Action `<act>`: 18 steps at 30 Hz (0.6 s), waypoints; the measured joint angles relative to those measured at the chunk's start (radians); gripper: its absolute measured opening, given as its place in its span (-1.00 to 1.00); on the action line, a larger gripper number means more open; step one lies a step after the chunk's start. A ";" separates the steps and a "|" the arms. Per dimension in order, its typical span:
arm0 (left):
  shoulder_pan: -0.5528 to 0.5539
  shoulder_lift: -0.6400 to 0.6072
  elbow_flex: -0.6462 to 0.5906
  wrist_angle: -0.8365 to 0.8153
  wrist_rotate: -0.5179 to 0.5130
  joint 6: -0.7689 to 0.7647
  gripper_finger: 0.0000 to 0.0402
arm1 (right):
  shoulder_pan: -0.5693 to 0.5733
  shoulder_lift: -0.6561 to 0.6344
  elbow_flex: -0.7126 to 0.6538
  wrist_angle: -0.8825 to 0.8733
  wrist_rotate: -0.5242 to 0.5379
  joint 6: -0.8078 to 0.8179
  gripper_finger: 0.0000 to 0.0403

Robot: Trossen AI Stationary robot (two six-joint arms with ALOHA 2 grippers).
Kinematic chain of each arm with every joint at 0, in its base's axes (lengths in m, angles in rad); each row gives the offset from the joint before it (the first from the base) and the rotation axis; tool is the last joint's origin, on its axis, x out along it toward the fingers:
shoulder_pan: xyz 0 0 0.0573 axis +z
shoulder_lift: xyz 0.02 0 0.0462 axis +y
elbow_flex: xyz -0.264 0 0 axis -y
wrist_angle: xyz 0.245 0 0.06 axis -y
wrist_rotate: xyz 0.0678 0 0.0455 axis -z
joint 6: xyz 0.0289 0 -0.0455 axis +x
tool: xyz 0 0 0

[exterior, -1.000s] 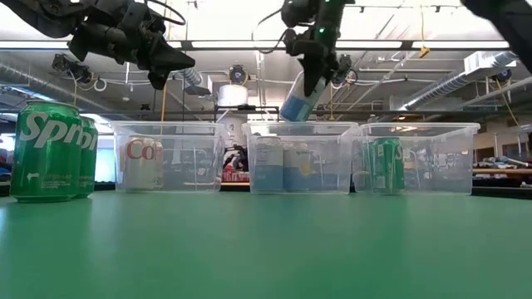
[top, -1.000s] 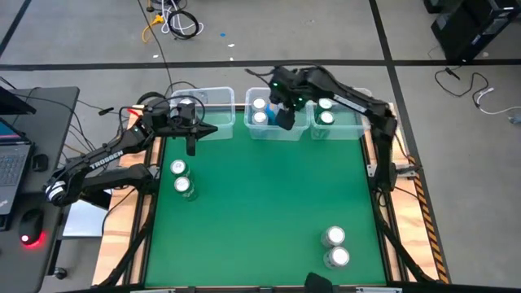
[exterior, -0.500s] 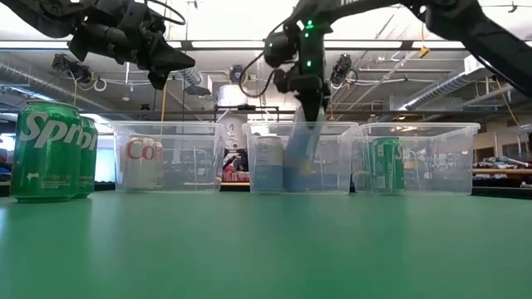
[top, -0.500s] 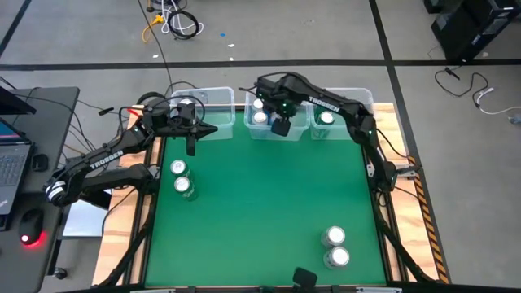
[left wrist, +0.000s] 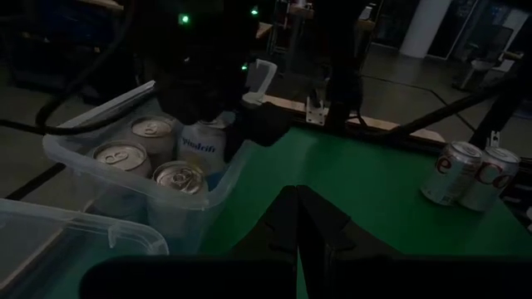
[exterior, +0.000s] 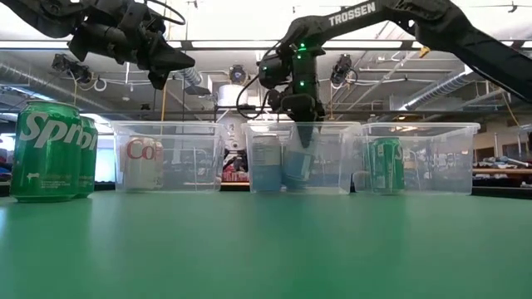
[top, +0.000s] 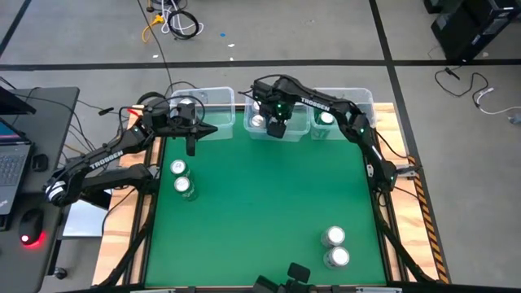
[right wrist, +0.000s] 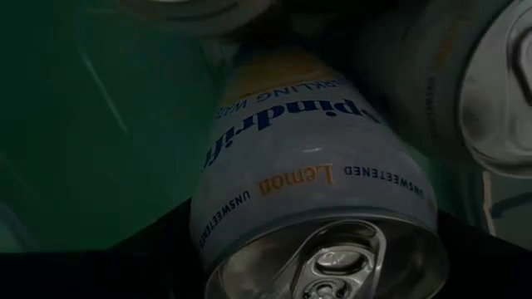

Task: Sort soda cans
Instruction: Put the blue white soda can into the middle transparent bin

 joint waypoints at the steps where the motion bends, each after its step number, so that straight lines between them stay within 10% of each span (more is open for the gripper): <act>1: 0.000 0.000 0.000 0.000 0.001 0.001 -0.98 | 0.000 0.003 0.000 0.001 -0.005 0.000 0.37; 18: 0.000 0.000 0.000 0.000 0.002 0.001 -0.98 | -0.010 0.017 0.000 0.056 -0.023 -0.008 0.59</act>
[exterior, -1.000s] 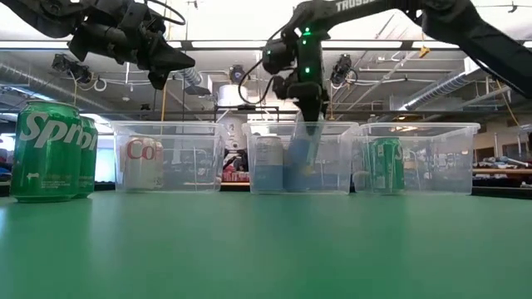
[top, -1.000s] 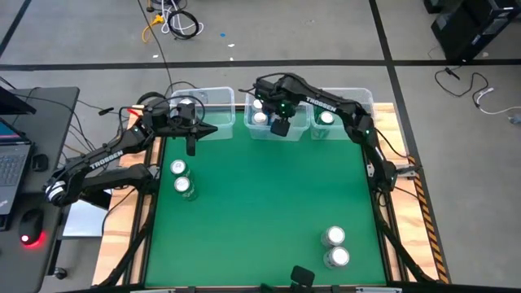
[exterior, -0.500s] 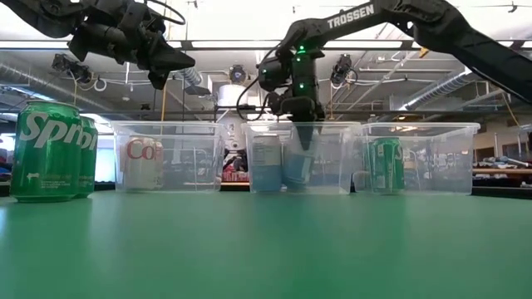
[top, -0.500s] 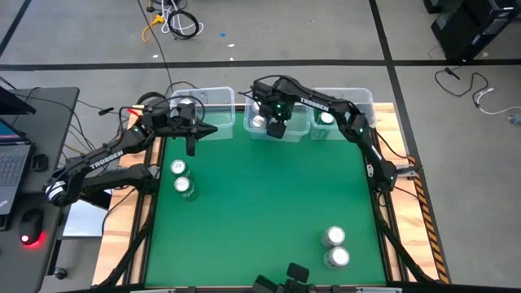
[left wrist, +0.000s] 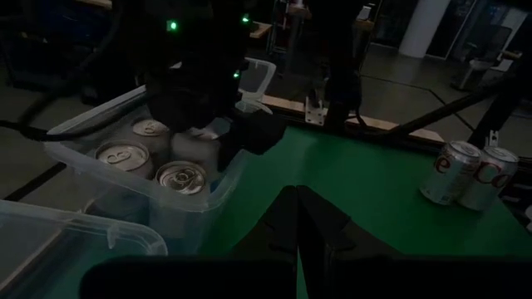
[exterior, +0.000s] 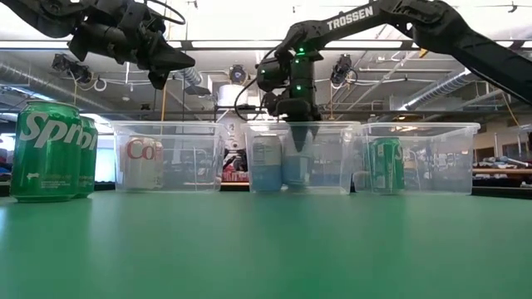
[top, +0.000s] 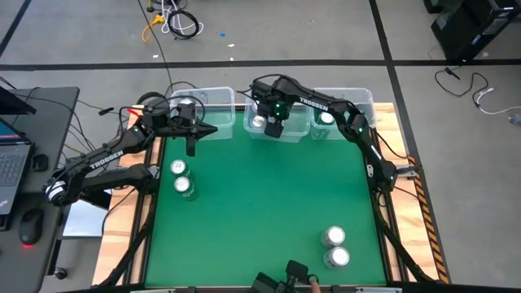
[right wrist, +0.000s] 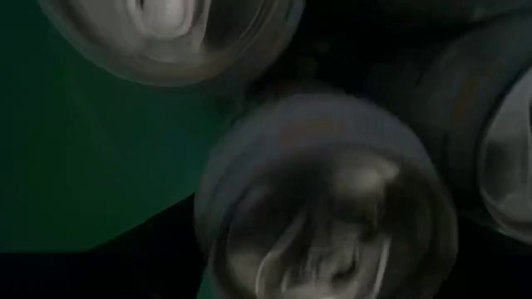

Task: Sort soda cans
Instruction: Put the blue white soda can into the middle transparent bin

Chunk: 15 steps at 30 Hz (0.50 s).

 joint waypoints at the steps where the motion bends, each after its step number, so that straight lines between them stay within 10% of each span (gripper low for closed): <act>1: 0.000 0.000 0.000 0.000 0.000 0.000 -0.98 | 0.001 -0.001 0.001 0.007 0.013 0.000 0.66; 15: 0.000 0.000 0.000 0.000 0.001 -0.001 -0.98 | 0.001 -0.002 0.001 0.036 0.011 -0.027 0.58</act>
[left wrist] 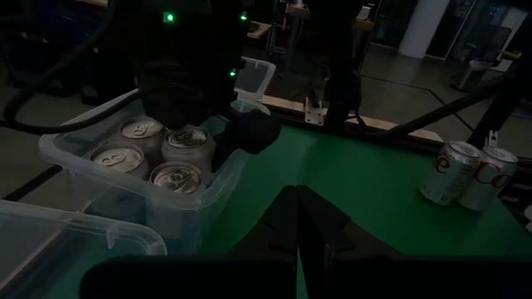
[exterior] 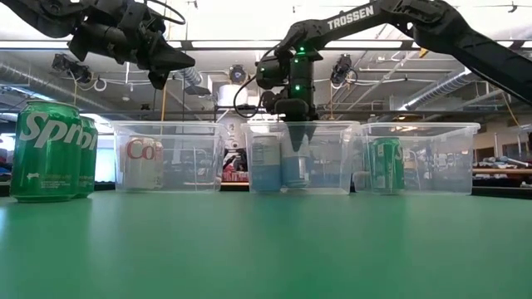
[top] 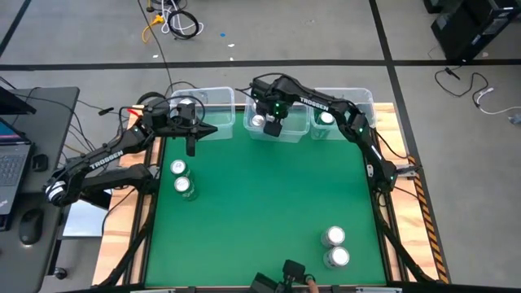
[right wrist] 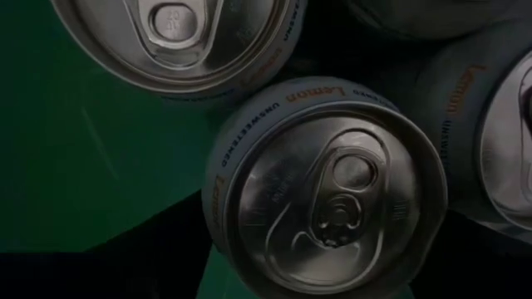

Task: Sort soda cans
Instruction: Put the blue white soda can into the middle transparent bin

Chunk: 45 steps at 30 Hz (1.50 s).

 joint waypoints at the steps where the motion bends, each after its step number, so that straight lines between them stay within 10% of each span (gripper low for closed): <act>1: 0.000 0.000 0.000 0.000 0.000 0.000 -0.98 | 0.000 0.000 0.000 -0.002 0.000 0.000 0.58; 45: 0.000 0.000 0.000 0.001 0.000 -0.001 -0.98 | 0.015 -0.007 -0.001 -0.121 -0.030 0.164 0.67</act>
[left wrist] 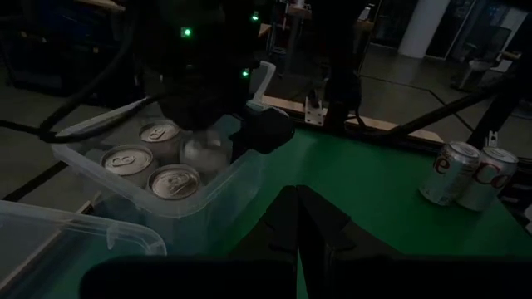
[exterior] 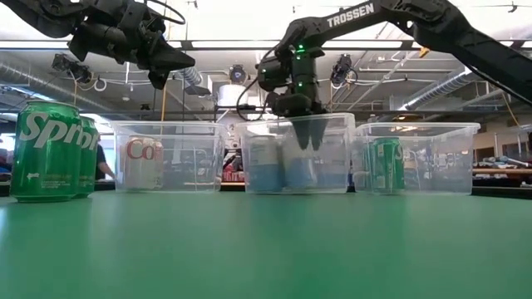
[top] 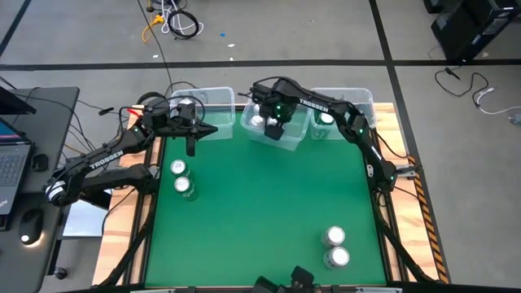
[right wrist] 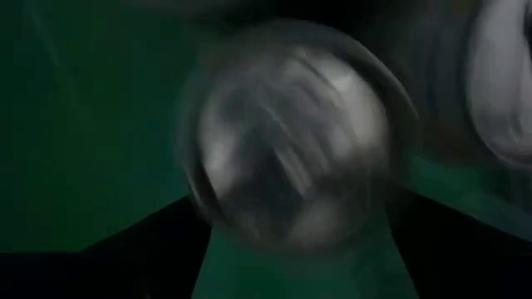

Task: Sort soda cans
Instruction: Put the blue white soda can into the middle transparent bin

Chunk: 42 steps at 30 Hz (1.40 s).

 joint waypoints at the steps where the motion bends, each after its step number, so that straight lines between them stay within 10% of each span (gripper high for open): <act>1: 0.000 0.000 0.000 0.000 0.000 0.000 -0.98 | -0.004 0.000 0.000 -0.005 -0.002 0.028 0.69; 17: 0.000 0.000 0.000 -0.001 0.000 0.000 -0.98 | 0.004 -0.001 -0.018 0.028 0.019 0.107 0.43; 30: 0.000 0.000 0.000 -0.001 0.000 -0.001 -0.98 | 0.010 -0.001 -0.092 0.022 0.002 0.047 -0.93; 42: 0.000 0.000 0.000 -0.001 0.000 -0.004 -0.98 | 0.002 -0.023 -0.119 0.135 0.003 0.019 -0.98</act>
